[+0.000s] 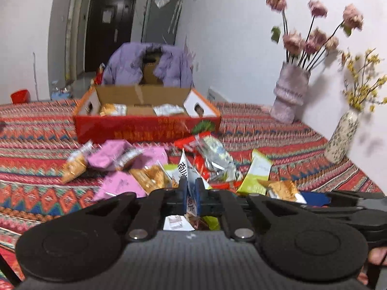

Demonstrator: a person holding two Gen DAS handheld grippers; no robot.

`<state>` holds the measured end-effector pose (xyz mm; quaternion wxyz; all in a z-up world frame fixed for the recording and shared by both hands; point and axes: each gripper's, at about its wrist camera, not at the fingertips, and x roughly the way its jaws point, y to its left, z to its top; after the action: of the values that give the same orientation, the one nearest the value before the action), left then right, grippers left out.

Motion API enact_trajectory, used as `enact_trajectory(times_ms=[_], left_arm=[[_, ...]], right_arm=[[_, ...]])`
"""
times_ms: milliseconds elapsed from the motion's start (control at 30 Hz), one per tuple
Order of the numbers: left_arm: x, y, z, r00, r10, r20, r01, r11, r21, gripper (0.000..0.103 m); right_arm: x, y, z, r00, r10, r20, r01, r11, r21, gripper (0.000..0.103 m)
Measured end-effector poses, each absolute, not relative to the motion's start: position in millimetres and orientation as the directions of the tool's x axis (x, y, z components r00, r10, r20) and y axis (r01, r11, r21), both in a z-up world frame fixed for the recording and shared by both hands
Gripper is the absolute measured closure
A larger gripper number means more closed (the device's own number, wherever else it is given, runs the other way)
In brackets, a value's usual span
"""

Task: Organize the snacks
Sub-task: 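Grasp a snack packet from the pile with the left tool, then drop the left tool's packet into the box while the right tool drops a white cracker packet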

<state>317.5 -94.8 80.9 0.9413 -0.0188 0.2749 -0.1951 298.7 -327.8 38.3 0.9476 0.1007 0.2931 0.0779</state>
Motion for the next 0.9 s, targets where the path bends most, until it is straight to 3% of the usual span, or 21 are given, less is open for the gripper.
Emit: enact_trajectory(times_ms=[167,467,733,900], left_arm=[[287.8,-65.0,107.3,0.827,-0.349,-0.441,0.323,0.937,-0.136,0.096],[288.0,-31.7,122.2,0.840,-0.343,-0.421,0.288,0.938,-0.192,0.096],[390.4,-16.6,160.3,0.815,-0.371,-0.445,0.315,0.929,-0.196,0.096],[486.3,-24.1,176.7,0.825,-0.347,-0.445,0.303,0.938,-0.169,0.096]], right_arm=[[281.0,-313.6,54.7,0.825,0.236,-0.514,-0.139,0.965,0.220,0.050],[289.0,-284.3,70.9,0.828,0.286,-0.483,-0.196,0.954,0.228,0.050],[373.3,-277.4,119.0,0.849,0.311,-0.427,-0.255,0.949,0.185,0.050],[491.5,-282.2,131.1,0.822,0.299,-0.485,-0.262,0.954,0.144,0.050]])
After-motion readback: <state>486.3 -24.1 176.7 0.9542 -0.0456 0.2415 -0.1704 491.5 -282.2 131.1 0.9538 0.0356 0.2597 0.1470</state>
